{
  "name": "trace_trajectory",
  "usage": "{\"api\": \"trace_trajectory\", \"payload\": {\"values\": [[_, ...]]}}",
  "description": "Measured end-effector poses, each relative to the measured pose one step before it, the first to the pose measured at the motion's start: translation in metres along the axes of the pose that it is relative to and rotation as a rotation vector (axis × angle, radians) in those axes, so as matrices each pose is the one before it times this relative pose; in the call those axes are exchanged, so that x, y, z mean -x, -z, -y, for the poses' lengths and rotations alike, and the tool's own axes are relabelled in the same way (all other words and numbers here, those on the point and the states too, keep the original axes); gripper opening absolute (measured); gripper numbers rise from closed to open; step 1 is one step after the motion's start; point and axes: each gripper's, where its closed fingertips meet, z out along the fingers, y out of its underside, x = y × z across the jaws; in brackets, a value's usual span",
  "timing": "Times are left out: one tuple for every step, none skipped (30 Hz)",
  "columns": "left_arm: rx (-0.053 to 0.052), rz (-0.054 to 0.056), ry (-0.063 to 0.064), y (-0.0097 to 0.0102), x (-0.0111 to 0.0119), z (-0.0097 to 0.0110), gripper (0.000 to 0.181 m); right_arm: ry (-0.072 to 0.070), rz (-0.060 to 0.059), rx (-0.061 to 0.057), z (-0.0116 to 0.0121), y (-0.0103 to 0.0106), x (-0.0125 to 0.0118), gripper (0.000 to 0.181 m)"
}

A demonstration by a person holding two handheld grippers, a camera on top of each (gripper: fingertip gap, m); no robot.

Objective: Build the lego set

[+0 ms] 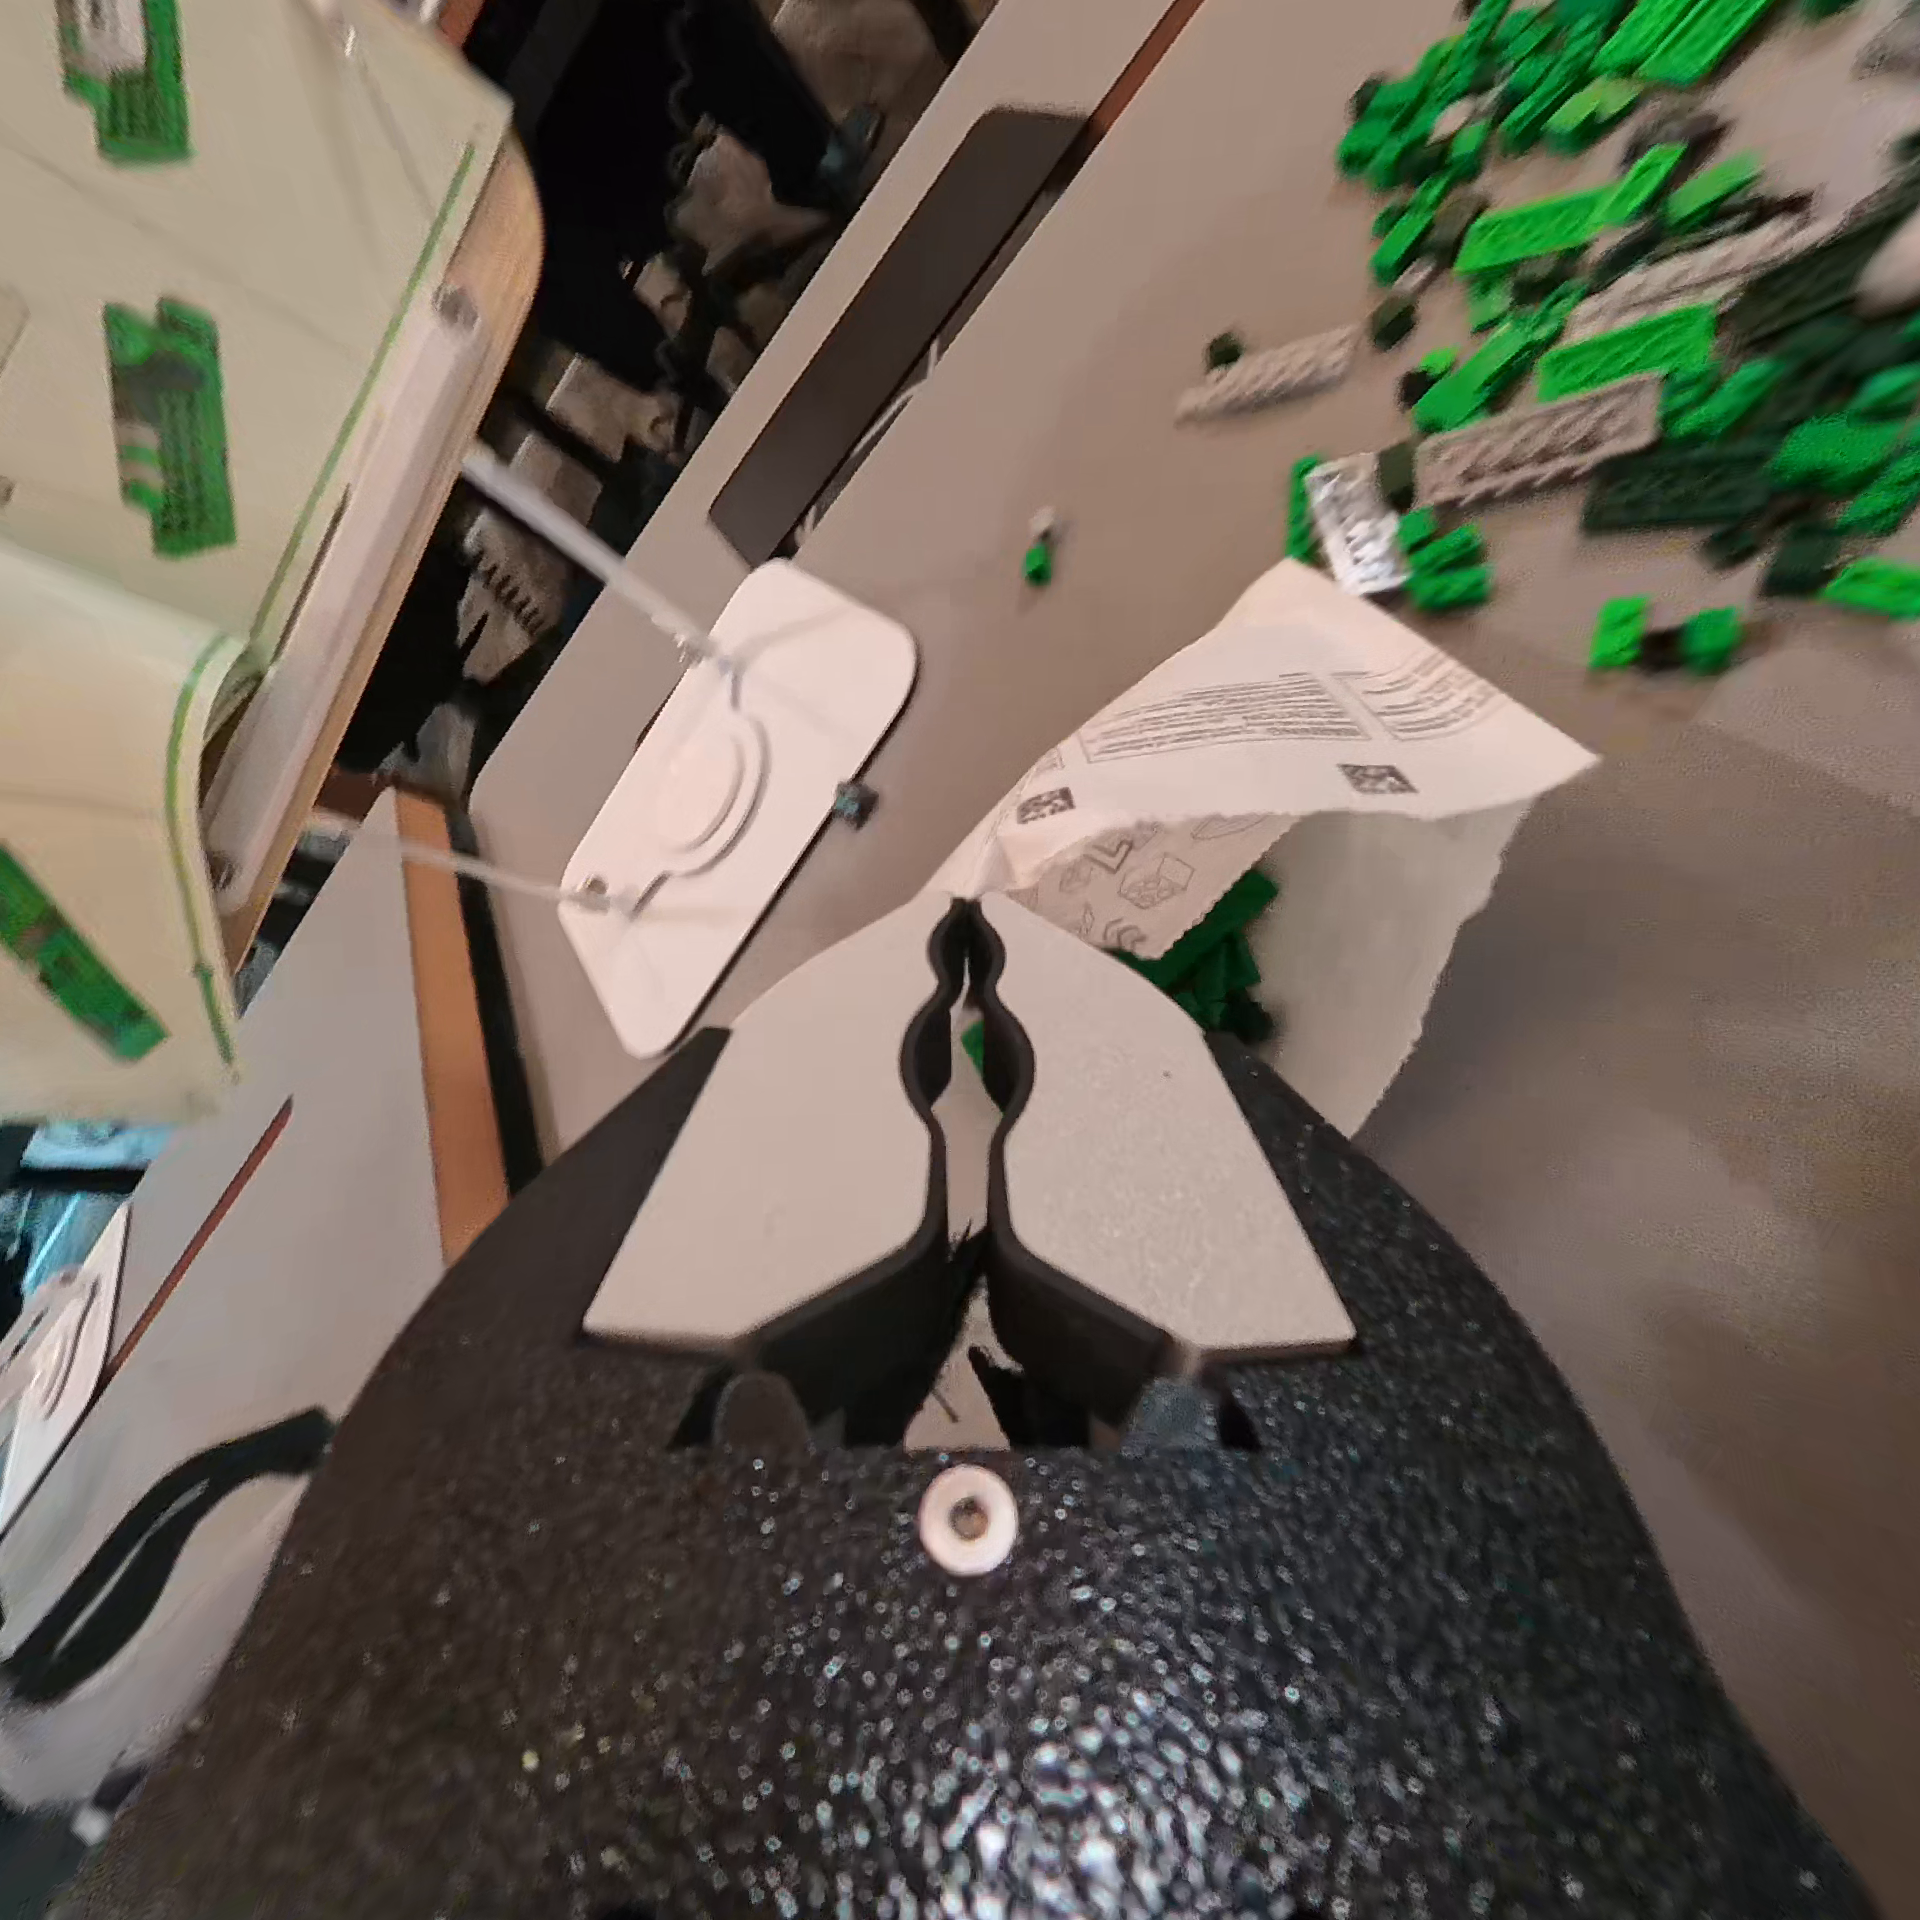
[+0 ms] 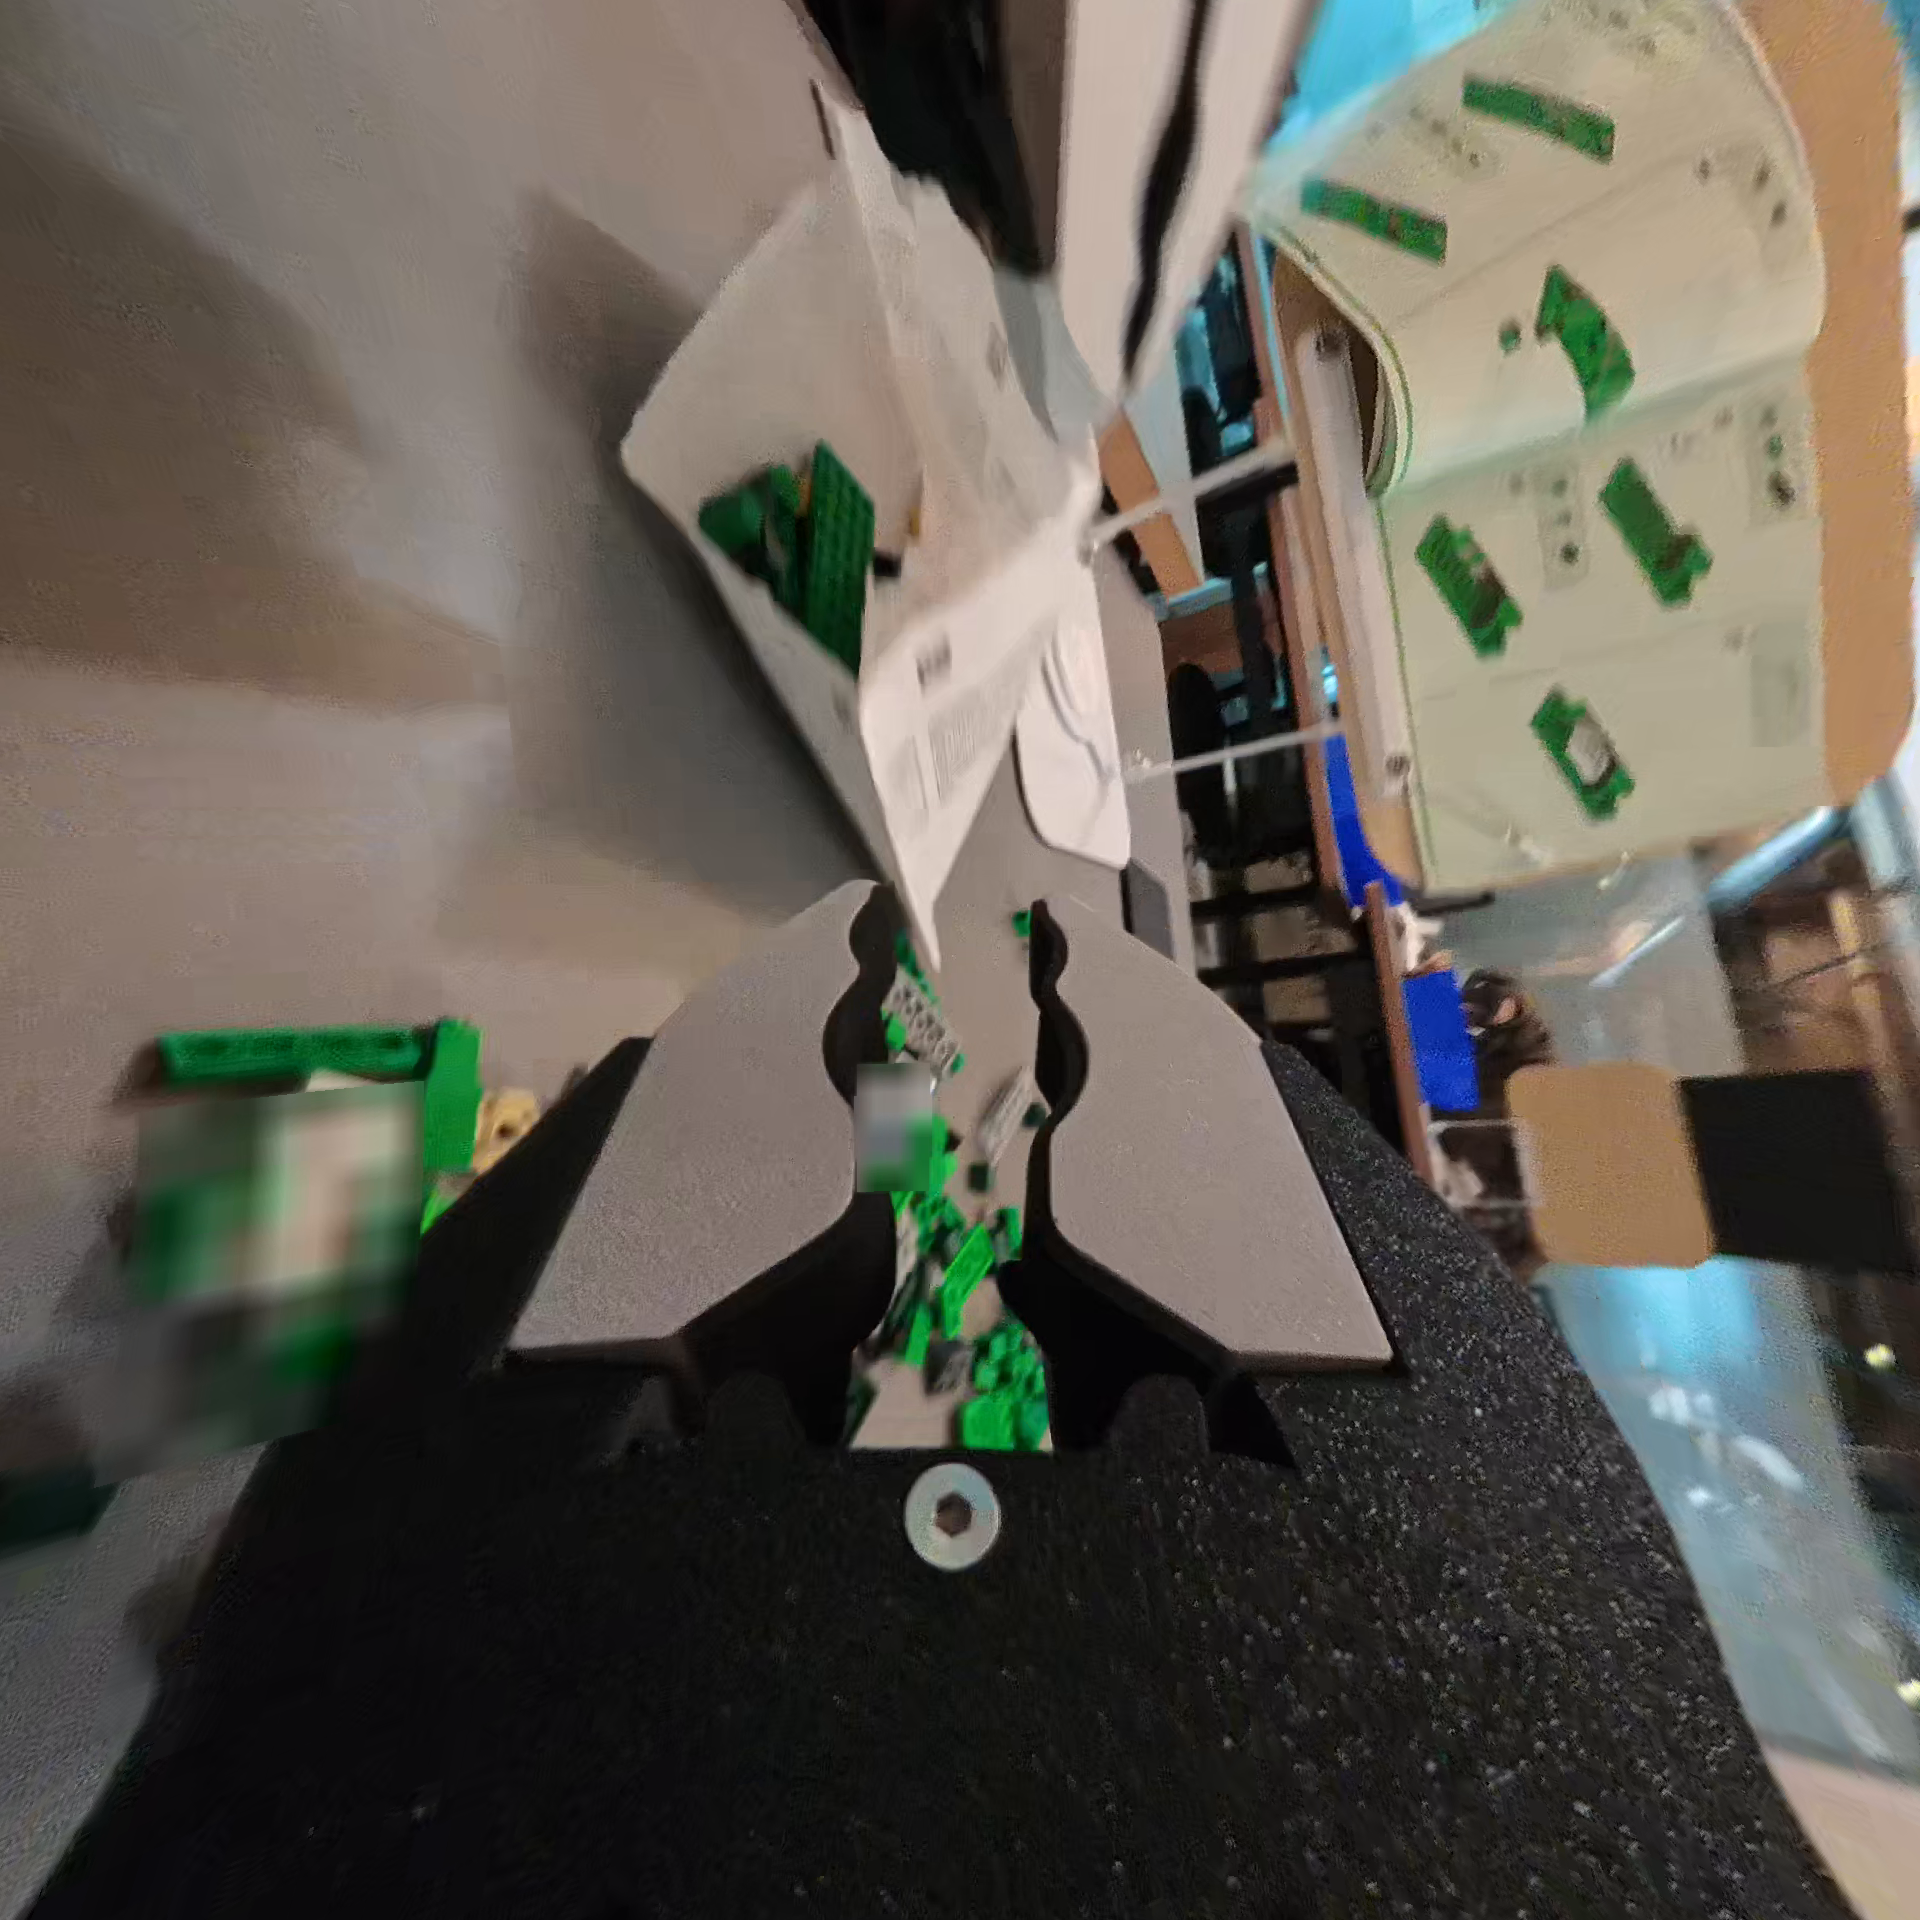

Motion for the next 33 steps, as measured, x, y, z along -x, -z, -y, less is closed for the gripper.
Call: {"api": "trace_trajectory", "payload": {"values": [[0.026, 0.0184, 0.0124, 0.00029, 0.00768, -0.01044, 0.0, -0.0398, -0.0031, 0.0113, -0.00997, 0.00886, -0.00125, 0.024], [0.0224, 0.0166, 0.0155, 0.00041, 0.00749, -0.01043, 0.0, -0.0359, -0.0058, 0.0167, -0.01111, 0.00841, -0.00158, 0.023], [0.0223, 0.0207, 0.0176, 0.00058, 0.00815, -0.01053, 0.0, -0.0364, -0.0103, 0.0204, -0.01172, 0.00815, -0.00197, 0.022], [0.0231, 0.0225, 0.0138, 0.00046, 0.00806, -0.01056, 0.0, -0.0419, -0.0162, 0.0211, -0.01174, 0.0075, -0.00287, 0.021], [0.0215, 0.0194, 0.0137, 0.00037, 0.00721, -0.01018, 0.0, -0.0528, -0.0198, 0.0183, -0.01086, 0.00678, -0.00371, 0.02], [0.0146, 0.0119, 0.0188, 0.00007, 0.00551, -0.00885, 0.0, -0.0669, -0.0199, 0.0125, -0.00918, 0.00584, -0.0042, 0.02], [0.0026, -0.0012, 0.0245, 0.00003, 0.00284, -0.00669, 0.0, -0.0783, -0.0209, 0.006, -0.00752, 0.0049, -0.0046, 0.02], [-0.0045, -0.0181, 0.0218, 0.00043, -0.00022, -0.00479, 0.0, -0.0849, -0.0234, -0.0039, -0.00592, 0.00408, -0.00504, 0.02], [-0.0037, -0.0248, 0.0154, 0.00078, -0.00218, -0.00405, 0.002, -0.082, -0.0087, -0.0217, -0.00304, 0.00242, -0.00259, 0.019], [0.0047, -0.0151, 0.0133, 0.00127, -0.00167, -0.00456, 0.01, -0.0565, 0.0246, -0.0294, -0.00123, 0.00028, 0.00215, 0.018], [0.0109, 0.0013, 0.0153, 0.00189, 0.00027, -0.00487, 0.023, -0.0224, 0.0238, -0.0054, -0.00345, -0.00108, 0.00196, 0.018], [0.0146, 0.0082, 0.0142, 0.00271, 0.00123, -0.00534, 0.032, -0.0038, -0.0147, 0.0166, -0.00538, -0.00159, -0.00332, 0.019], [0.0082, 0.0165, 0.0144, 0.00401, 0.00235, -0.00455, 0.038, 0.0087, -0.0251, 0.0074, -0.00337, -0.00157, -0.00417, 0.02], [-0.0096, 0.0263, 0.018, 0.00516, 0.00386, -0.00232, 0.041, 0.0152, -0.0168, -0.0087, -0.00027, -0.00184, -0.00266, 0.021], [-0.0282, 0.0258, 0.0209, 0.00568, 0.00377, 0.00058, 0.043, 0.0198, -0.0057, -0.0181, 0.00258, -0.00247, -0.00111, 0.022], [-0.0443, 0.0137, 0.0246, 0.0053, 0.00154, 0.00424, 0.042, 0.0275, 0.013, -0.0227, 0.00462, -0.004, 0.00132, 0.022], [-0.0619, -0.0016, 0.0276, 0.00403, -0.00212, 0.00887, 0.04, 0.031, 0.0255, -0.0178, 0.00542, -0.00619, 0.00246, 0.021], [-0.0786, -0.0238, 0.0233, 0.00149, -0.00775, 0.01328, 0.038, 0.0314, 0.0291, -0.0098, 0.00559, -0.00883, 0.00166, 0.021], [-0.093, -0.0403, 0.0136, -0.00177, -0.01338, 0.01607, 0.033, 0.0341, 0.0267, -0.0121, 0.00676, -0.01107, -0.00028, 0.02], [-0.1038, -0.0525, 0.0003, -0.0057, -0.01838, 0.01723, 0.026, 0.0362, 0.0162, -0.0216, 0.00861, -0.01328, -0.00364, 0.018], [-0.1085, -0.0435, -0.0016, -0.00962, -0.01892, 0.01672, 0.025, 0.0327, 0.0025, -0.0267, 0.0097, -0.01546, -0.00762, 0.015], [-0.123, -0.0109, 0.0128, -0.01208, -0.01482, 0.01733, 0.031, 0.0183, -0.0085, -0.0269, 0.00967, -0.01781, -0.01096, 0.012], [-0.1241, -0.0226, 0.0131, -0.01295, -0.01582, 0.01627, 0.034, -0.0043, -0.0072, -0.0253, 0.00919, -0.01996, -0.01226, 0.012], [-0.0995, -0.0519, -0.003, -0.01317, -0.01812, 0.01222, 0.034, -0.0278, -0.0058, -0.0243, 0.00871, -0.02124, -0.01266, 0.012], [-0.067, -0.0383, -0.0137, -0.01352, -0.01416, 0.00788, 0.034, -0.0499, -0.0088, -0.0268, 0.00856, -0.02194, -0.01341, 0.011], [-0.0472, -0.0157, -0.0115, -0.01342, -0.00945, 0.0044, 0.033, -0.0634, -0.0066, -0.0291, 0.00848, -0.02205, -0.01281, 0.011], [-0.0361, -0.0143, -0.0186, -0.01217, -0.00721, 0.00183, 0.032, -0.0654, -0.0092, -0.0259, 0.0077, -0.02187, -0.01275, 0.011], [-0.031, -0.0036, -0.0297, -0.01053, -0.00399, -0.00074, 0.031, -0.0577, -0.0138, -0.0175, 0.00663, -0.02128, -0.01253, 0.01], [-0.0265, 0.0321, -0.0111, -0.00784, 0.00195, -0.00317, 0.028, -0.0415, -0.0156, -0.0076, 0.00567, -0.02049, -0.01123, 0.009], [-0.0046, 0.0278, 0.0375, -0.00616, 0.00182, -0.00663, 0.022, -0.0231, -0.0159, -0.0005, 0.00535, -0.01946, -0.00967, 0.008], [0.0226, -0.0174, 0.0694, -0.00527, -0.00455, -0.0103, 0.02, -0.01, -0.0119, 0.0052, 0.00499, -0.01807, -0.00805, 0.008], [0.0416, -0.051, 0.0329, -0.0028, -0.00854, -0.01301, 0.022, 0.001, -0.0113, 0.0092, 0.00427, -0.01656, -0.00735, 0.008], [0.0334, -0.029, -0.0147, -0.00139, -0.00424, -0.01002, 0.021, 0.0072, -0.0172, 0.0116, 0.00291, -0.01496, -0.00732, 0.008]]}}
